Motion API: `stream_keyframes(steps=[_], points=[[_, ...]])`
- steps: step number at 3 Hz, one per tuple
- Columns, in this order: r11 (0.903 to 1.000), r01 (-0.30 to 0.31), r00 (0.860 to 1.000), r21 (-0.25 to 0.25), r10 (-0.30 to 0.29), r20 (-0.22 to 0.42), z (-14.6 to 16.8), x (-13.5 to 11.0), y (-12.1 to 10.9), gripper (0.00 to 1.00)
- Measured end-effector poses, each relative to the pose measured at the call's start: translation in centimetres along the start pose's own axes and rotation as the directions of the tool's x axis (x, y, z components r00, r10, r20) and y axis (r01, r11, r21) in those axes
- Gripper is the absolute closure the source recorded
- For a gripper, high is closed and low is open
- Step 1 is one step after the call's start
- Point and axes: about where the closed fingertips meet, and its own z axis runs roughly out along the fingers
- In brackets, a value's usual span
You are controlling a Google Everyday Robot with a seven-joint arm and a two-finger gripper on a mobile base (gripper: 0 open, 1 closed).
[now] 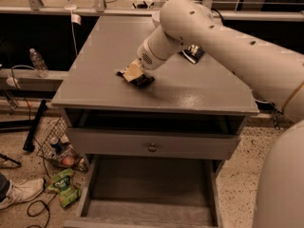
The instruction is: Place rxbar chocolate into middle drawer
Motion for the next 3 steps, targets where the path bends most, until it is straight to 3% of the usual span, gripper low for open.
stream_keyframes(steps=[1,2,3], points=[[0.9941,0.105,0.994,-0.026,-0.106,-0.004,-4.3,1.3,2.0,1.0],[0.9727,0.229,0.973,-0.039,-0.229,-0.005,-10.4,3.4,4.6,1.0],[0.9527,0.293,0.955,-0.082,-0.295,-0.018,-13.8,5.5,5.9,1.0]])
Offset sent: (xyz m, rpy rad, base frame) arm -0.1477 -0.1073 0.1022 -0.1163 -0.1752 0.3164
